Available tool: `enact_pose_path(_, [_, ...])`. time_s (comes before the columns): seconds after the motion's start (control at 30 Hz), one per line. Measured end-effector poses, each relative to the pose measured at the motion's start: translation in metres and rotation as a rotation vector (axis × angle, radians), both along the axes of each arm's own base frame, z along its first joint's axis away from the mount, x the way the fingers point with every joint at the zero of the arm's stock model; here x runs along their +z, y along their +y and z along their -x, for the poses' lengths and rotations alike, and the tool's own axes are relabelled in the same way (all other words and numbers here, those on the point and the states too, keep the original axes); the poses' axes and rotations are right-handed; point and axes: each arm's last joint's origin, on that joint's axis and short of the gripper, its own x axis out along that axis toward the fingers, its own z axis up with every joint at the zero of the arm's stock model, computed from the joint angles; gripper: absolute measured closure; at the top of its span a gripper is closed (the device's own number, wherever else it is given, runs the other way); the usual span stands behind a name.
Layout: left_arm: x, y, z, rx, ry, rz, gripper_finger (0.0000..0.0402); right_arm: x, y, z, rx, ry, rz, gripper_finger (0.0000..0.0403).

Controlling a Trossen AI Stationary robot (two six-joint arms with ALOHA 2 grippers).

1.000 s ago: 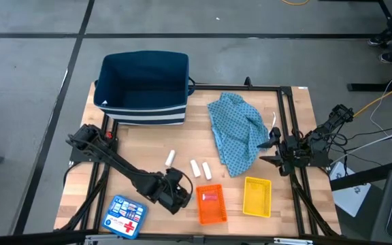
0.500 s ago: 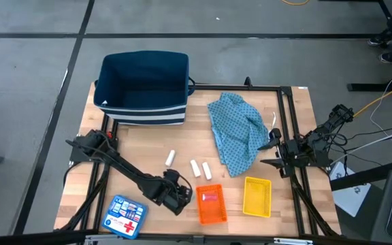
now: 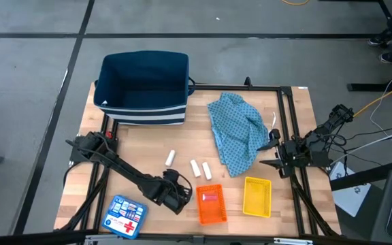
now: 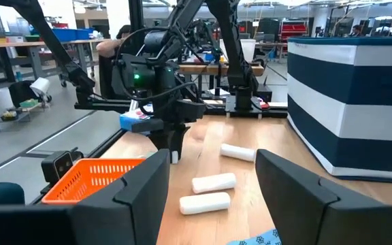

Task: Pick & Place Medicine items
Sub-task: Put the top blue pill bottle into the orange bin

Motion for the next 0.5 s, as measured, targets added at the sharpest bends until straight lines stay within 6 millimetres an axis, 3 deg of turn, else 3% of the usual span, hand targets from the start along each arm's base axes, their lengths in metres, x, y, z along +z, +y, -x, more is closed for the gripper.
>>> enact_pose_path(0.13, [0.002, 0.006, -0.003, -0.035, -0.008, -0.041, 0.0294, 0.000, 0.000, 0.000, 0.000, 0.000, 0.000, 0.0183])
enact_pose_path(0.27, [0.015, 0.011, -0.006, -0.093, -0.054, -0.099, 0.0305, 0.000, 0.000, 0.000, 0.000, -0.001, -0.002, 0.0183])
enact_pose_path(0.5, [0.073, 0.022, -0.021, -0.212, -0.259, -0.303, 0.0296, 0.000, 0.000, 0.000, 0.000, -0.002, -0.002, 0.0183])
